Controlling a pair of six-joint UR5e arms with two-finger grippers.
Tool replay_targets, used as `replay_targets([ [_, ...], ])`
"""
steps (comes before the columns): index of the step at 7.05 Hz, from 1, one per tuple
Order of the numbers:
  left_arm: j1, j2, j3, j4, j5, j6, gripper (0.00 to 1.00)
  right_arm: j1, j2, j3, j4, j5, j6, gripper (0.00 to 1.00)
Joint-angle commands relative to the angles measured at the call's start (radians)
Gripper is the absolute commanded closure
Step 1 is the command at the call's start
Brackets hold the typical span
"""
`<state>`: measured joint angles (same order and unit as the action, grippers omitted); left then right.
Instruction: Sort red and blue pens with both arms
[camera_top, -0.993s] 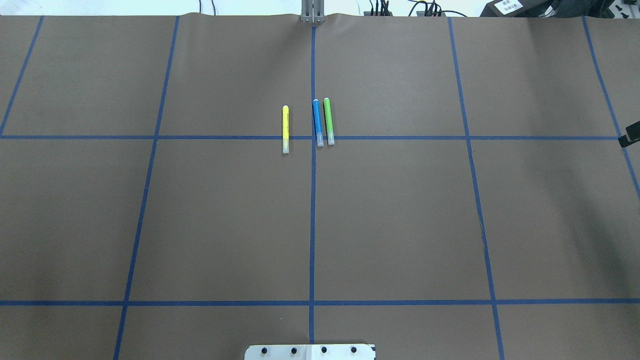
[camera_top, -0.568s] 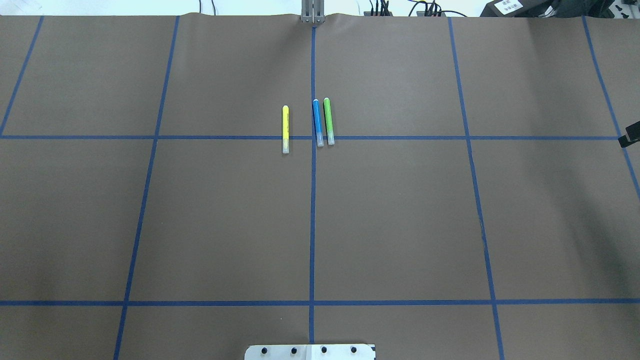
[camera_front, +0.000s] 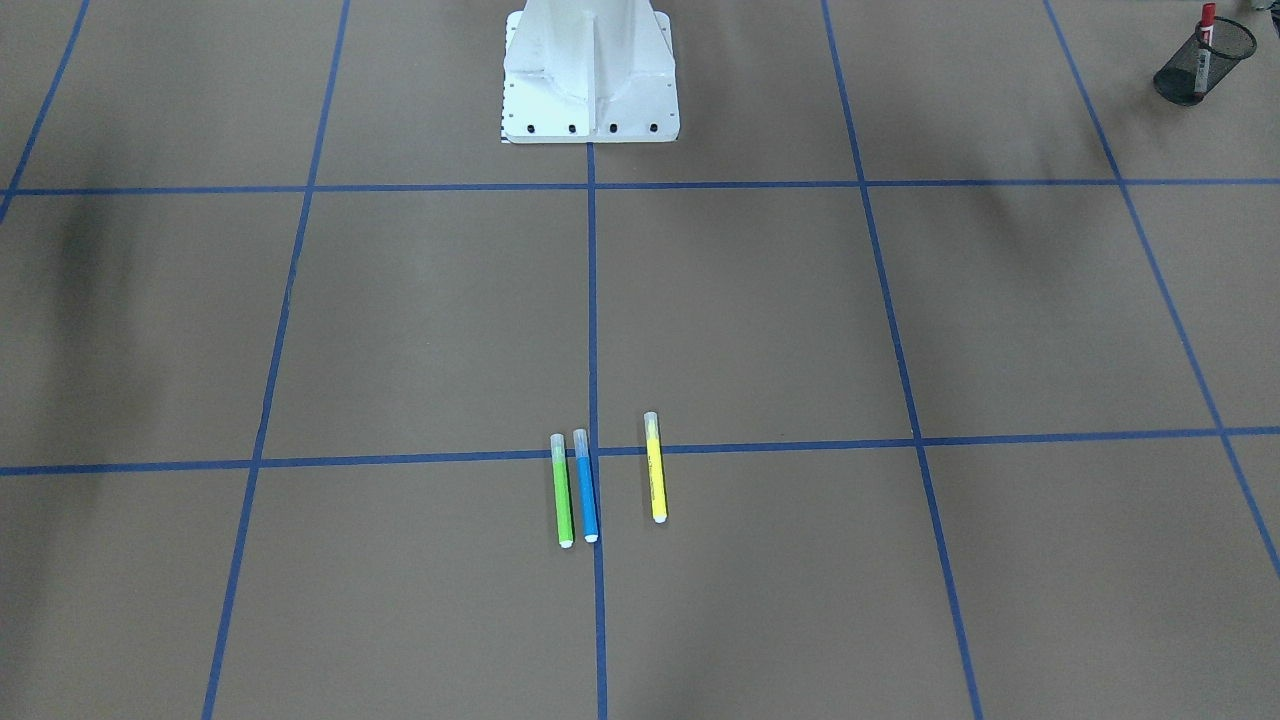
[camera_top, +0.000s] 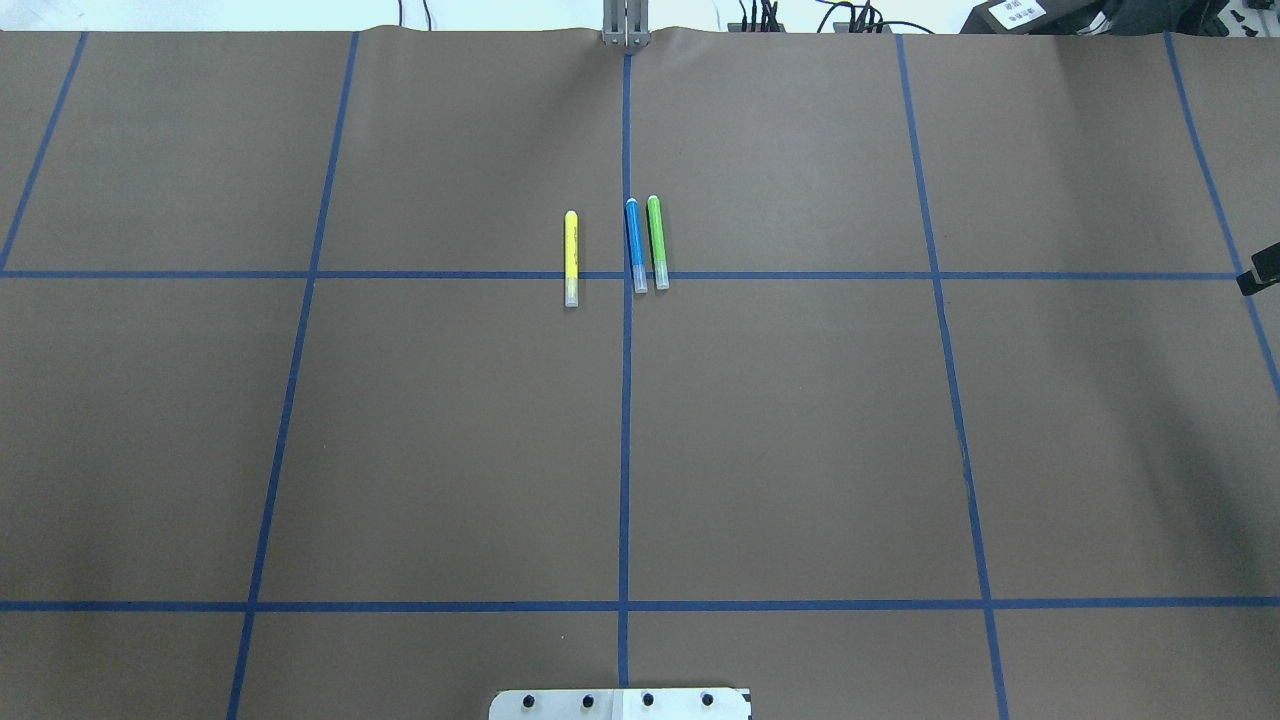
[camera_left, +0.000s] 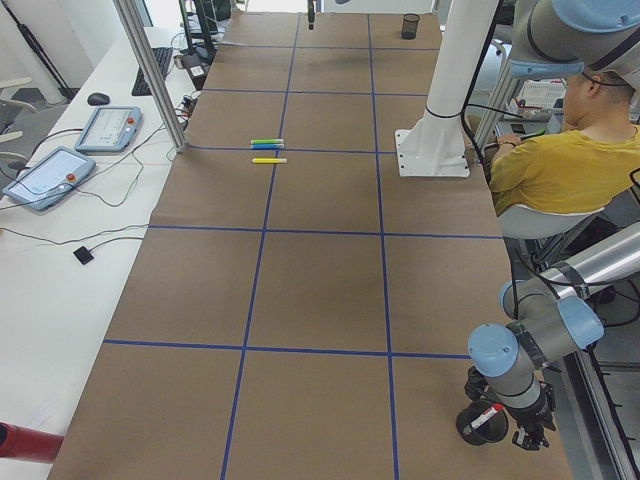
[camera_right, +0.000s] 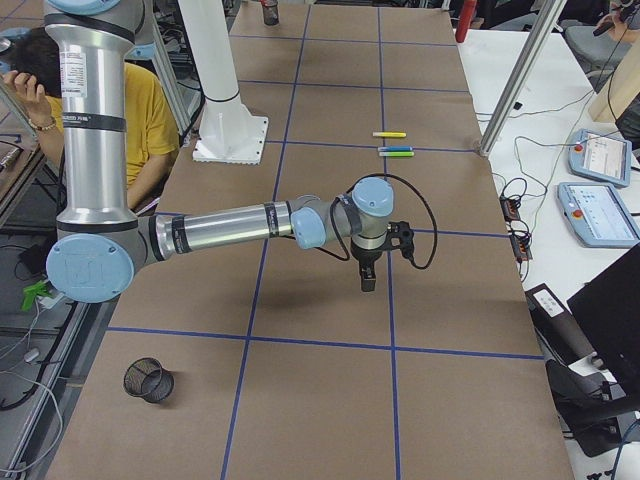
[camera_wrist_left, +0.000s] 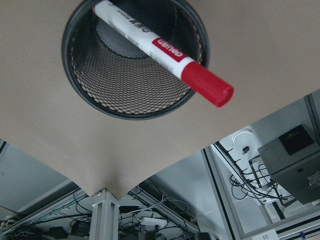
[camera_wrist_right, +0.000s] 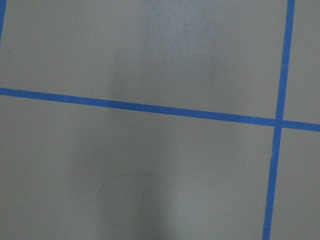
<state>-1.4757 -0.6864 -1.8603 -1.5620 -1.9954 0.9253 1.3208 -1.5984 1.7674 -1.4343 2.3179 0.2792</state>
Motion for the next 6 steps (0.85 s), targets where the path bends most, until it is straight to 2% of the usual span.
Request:
replay_targets([
  [1,-0.002,-0.022,-0.003,-0.004,-0.054,0.003,0.19,0.0,0.0,0.001,0.0,-0.002,0.0,0.0],
  [2,-0.003,-0.044,-0.007,-0.004,-0.087,0.003,0.03,0.0,0.0,0.0,0.0,-0.002,0.0,0.0],
  [4,-0.011,-0.093,-0.055,0.007,-0.138,-0.011,0.01,0.0,0.0,0.001,0.0,-0.002,0.0,0.0],
  [5,-0.04,-0.108,-0.11,0.043,-0.14,-0.022,0.01,0.0,0.005,0.001,0.0,-0.002,0.001,0.0],
  [6,-0.085,-0.152,-0.19,0.16,-0.14,-0.025,0.01,0.0,0.006,0.001,0.0,-0.002,0.002,0.0],
])
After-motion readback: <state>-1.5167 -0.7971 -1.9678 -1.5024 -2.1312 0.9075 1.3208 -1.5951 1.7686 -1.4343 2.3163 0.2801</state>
